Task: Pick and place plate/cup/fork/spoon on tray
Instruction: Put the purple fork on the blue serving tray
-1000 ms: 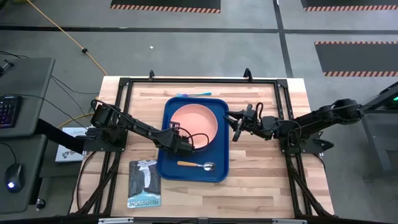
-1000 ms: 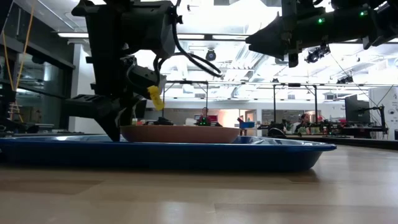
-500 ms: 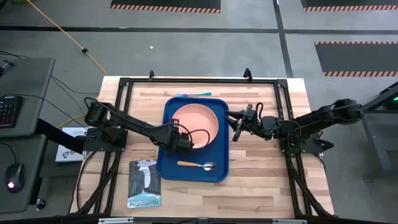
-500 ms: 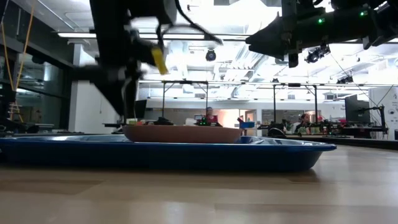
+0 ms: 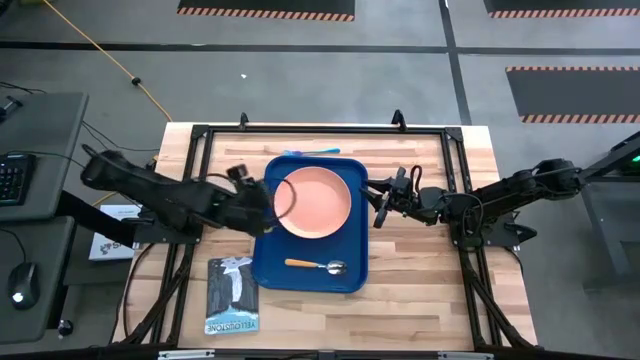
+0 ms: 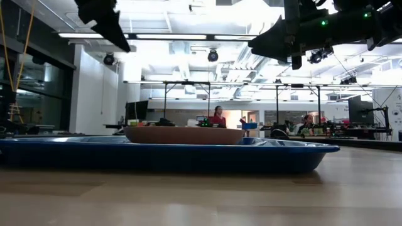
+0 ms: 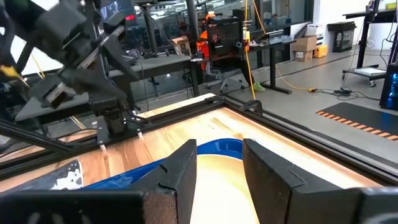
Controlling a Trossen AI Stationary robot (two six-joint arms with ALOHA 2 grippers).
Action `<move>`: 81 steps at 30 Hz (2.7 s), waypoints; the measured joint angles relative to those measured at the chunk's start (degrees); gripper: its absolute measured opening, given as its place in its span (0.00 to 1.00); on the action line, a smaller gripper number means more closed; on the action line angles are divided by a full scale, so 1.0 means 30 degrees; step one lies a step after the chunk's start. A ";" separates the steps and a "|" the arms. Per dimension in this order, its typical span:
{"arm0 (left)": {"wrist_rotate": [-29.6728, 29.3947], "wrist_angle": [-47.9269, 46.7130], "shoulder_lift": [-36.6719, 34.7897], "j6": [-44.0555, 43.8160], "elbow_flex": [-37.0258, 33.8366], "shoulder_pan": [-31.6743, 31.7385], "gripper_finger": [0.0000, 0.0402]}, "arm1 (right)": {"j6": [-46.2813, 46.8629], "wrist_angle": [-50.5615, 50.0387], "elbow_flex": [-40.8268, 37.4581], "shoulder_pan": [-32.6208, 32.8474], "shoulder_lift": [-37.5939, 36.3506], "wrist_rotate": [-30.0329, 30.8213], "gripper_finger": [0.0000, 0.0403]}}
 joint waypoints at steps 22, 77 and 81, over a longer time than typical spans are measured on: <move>1.4728 1.7920 0.0701 0.2604 -0.6615 1.9836 0.40 | 0.0017 -0.0447 -0.0007 -0.0408 0.0000 -0.0570 0.30; 1.8658 2.2476 0.9163 -0.3041 -0.6586 2.0449 0.33 | 0.1004 -0.0844 -0.0007 -0.0408 0.0000 -0.0911 0.30; 1.8676 2.2661 0.9163 -0.2329 -0.6586 2.0434 0.20 | 0.1005 -0.0844 -0.0007 -0.0408 0.0000 -0.0910 0.30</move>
